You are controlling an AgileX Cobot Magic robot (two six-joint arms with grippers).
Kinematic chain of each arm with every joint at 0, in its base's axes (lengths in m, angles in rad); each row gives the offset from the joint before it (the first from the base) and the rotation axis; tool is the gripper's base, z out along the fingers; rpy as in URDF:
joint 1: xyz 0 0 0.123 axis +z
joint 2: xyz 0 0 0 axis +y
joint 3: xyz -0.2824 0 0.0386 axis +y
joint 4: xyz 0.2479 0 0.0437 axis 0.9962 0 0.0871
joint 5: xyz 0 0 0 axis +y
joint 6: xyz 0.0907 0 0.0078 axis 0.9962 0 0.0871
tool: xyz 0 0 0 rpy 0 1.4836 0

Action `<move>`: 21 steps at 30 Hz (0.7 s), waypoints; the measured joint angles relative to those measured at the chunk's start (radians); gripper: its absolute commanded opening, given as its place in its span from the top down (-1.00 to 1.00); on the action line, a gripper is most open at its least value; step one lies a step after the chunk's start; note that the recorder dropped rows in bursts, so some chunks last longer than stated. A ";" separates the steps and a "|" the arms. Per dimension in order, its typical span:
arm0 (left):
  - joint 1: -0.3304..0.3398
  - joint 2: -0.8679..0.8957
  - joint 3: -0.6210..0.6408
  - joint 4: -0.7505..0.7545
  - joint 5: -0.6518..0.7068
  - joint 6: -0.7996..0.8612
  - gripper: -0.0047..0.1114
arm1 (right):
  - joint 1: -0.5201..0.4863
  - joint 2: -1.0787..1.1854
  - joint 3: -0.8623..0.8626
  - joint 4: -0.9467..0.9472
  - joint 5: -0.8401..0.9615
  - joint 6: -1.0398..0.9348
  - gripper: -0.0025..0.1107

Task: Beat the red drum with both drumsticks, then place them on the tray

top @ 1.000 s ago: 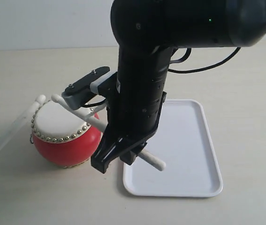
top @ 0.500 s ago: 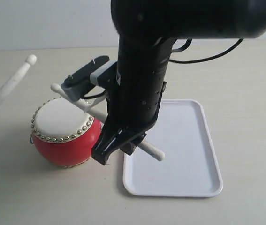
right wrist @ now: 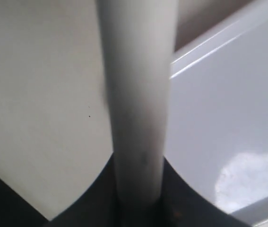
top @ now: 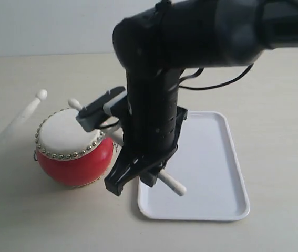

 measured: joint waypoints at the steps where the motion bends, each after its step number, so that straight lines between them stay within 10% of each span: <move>1: 0.000 0.022 0.013 0.000 -0.003 0.000 0.92 | 0.000 -0.035 0.000 0.000 0.000 0.002 0.96; 21: 0.000 0.216 -0.026 -0.028 0.037 0.000 0.92 | 0.000 -0.231 0.086 0.068 -0.097 0.012 0.96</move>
